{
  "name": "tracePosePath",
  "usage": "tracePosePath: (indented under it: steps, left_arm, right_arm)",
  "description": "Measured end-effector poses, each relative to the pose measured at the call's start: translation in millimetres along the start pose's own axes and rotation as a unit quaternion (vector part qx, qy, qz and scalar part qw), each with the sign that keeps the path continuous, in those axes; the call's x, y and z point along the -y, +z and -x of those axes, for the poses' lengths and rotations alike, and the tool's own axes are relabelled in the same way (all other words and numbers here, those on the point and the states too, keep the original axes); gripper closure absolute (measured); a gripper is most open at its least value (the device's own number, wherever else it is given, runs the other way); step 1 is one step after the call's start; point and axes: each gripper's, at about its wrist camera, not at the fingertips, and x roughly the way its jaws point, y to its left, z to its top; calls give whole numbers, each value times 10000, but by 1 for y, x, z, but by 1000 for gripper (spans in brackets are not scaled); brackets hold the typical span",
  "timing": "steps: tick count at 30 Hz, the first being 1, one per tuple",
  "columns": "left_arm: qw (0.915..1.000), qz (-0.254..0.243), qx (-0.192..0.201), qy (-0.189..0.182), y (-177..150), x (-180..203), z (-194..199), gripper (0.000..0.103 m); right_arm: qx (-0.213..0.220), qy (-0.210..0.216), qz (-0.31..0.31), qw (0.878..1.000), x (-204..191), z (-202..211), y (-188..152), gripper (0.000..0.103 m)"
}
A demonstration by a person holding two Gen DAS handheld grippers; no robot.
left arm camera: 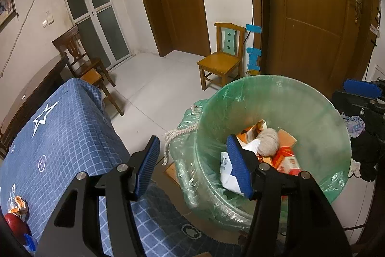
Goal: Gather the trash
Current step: 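Open both tools to drop the wrapper and scrubber ball into the bin, then move both tools back over the bed toward the remaining trash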
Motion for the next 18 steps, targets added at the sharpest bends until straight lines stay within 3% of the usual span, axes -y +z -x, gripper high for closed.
tracePosePath:
  steps: [7,11,18]
  left_arm:
    - [9999,142,72,25,-7,-18,24,47]
    - [9997,197,109,70,-18,-30,42,47]
    - [9989,346,238,196,-41,-65,82,45]
  right_arm:
    - [303,74,100,9995,-19,31,-8,47]
    - [471,160,290,9983,-41,50,-17,40]
    - [791,719,629,9923,-102,80,-37,22]
